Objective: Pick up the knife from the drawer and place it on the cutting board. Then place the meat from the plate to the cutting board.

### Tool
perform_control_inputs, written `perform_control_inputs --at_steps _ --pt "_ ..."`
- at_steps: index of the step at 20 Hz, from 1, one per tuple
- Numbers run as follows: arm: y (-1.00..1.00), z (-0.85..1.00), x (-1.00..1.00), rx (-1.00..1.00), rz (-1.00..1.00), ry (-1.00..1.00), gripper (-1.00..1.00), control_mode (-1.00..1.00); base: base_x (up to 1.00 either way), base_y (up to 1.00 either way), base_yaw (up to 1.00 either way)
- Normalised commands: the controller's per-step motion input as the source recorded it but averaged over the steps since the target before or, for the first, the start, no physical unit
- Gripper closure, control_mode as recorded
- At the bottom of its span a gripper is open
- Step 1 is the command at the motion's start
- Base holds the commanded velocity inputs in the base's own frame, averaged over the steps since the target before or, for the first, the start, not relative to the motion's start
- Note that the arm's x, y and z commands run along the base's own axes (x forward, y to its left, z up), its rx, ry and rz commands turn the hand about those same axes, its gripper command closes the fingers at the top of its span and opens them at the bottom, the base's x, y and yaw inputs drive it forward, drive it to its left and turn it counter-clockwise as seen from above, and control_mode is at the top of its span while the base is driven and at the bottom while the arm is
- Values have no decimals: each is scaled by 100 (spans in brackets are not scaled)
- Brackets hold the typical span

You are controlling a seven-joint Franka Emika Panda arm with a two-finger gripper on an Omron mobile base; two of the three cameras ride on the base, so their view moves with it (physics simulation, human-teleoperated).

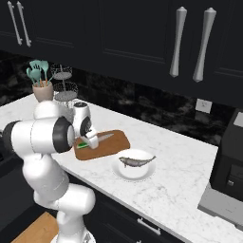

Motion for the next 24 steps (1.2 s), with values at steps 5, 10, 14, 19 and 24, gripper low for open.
perform_control_inputs --at_steps 5,10,14,19,24 --pt "-43 86 -34 2 -1 -6 -100 -100 0 0 0" --pt "-42 62 -42 1 -10 -1 -100 -100 0 0 0" --pt "-46 28 -54 0 -21 0 -100 -100 0 0 0" --pt "-69 2 -51 1 -21 0 -100 -100 0 0 0" --pt "-92 0 -44 6 -16 0 -100 -100 0 0 0"
